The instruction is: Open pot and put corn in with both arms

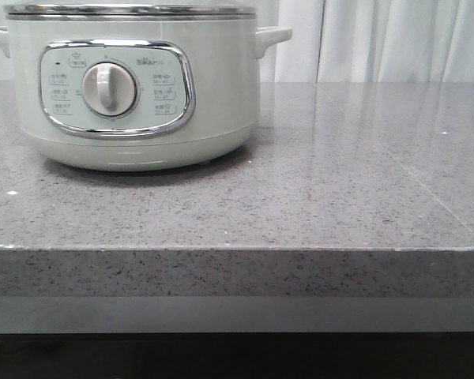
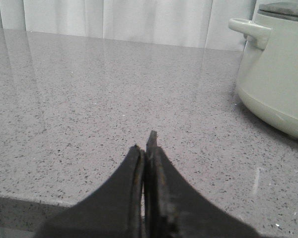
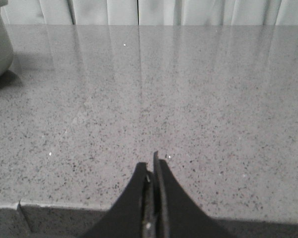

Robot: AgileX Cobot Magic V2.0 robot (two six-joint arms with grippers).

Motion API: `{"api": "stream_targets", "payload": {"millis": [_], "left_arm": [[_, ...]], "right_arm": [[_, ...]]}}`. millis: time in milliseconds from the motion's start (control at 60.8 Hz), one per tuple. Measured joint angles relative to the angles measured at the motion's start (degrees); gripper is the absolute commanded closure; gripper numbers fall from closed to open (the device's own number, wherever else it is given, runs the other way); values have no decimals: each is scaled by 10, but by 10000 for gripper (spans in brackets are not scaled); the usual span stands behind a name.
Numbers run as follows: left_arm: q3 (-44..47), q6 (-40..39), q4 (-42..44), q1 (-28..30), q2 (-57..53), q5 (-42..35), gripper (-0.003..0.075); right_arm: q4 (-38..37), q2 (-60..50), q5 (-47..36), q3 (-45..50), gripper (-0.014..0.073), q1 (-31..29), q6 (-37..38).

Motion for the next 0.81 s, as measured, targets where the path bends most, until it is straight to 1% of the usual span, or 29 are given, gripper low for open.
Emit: {"api": "stream_targets", "payload": {"millis": [148, 806], "left_arm": [[0, 0, 0, 0, 0, 0, 738], [0, 0, -1, 0, 0, 0, 738]], "right_arm": [[-1, -30, 4, 7, 654, 0, 1], [-1, -31, 5, 7, 654, 0, 2]]}}
